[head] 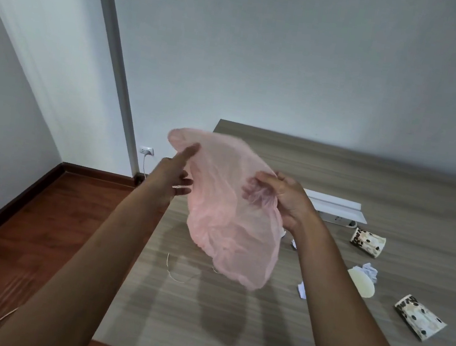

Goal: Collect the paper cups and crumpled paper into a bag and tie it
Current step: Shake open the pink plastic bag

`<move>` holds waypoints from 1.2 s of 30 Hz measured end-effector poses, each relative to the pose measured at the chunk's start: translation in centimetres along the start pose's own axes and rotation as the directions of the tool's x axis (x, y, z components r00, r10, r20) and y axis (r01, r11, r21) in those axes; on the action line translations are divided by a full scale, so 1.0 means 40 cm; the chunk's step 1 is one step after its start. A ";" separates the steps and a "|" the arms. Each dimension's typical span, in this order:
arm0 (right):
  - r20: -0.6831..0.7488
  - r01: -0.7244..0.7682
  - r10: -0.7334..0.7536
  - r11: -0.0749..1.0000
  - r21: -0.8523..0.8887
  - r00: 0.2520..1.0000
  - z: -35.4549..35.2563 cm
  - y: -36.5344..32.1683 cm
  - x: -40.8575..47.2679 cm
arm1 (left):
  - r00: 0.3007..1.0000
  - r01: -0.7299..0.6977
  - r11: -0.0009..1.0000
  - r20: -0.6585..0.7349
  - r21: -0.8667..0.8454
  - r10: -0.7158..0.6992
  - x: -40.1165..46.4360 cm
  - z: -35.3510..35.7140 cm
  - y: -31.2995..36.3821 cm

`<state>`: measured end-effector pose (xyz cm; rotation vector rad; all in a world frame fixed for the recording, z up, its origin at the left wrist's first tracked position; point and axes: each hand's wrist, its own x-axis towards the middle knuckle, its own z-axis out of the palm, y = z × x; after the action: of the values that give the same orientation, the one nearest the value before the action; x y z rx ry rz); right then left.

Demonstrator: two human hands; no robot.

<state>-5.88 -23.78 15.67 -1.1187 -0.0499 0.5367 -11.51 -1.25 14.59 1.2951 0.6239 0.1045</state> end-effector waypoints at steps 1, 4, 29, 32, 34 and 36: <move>-0.006 0.015 -0.015 0.999 -0.033 1.000 0.010 0.001 0.001 | 1.000 -0.022 0.992 0.005 0.127 0.021 -0.004 0.014 -0.009; -0.040 0.054 -0.062 0.981 -0.188 0.997 0.031 0.001 0.002 | 0.991 -0.110 0.902 -0.019 0.417 0.130 -0.020 0.045 -0.046; -0.080 0.184 -0.207 0.955 -0.235 0.975 0.070 0.002 -0.044 | 0.995 -0.078 0.809 -0.007 0.582 0.101 -0.130 0.024 -0.008; -0.091 0.219 -0.259 0.924 -0.315 0.962 0.074 0.003 -0.050 | 0.974 -0.106 0.708 -0.072 0.699 0.217 -0.121 0.023 -0.024; -0.123 0.222 -0.273 0.921 -0.320 0.954 0.069 0.001 -0.053 | 0.967 -0.148 0.786 -0.078 0.601 0.242 -0.118 0.005 -0.024; -0.175 0.221 -0.286 0.923 -0.317 0.942 0.056 -0.005 -0.053 | 0.967 -0.151 0.881 -0.117 0.448 0.225 -0.132 -0.019 -0.012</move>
<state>-8.34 -22.89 17.35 -1.4322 -0.0849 0.1712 -16.40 -2.91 16.03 1.7987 0.6856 0.2460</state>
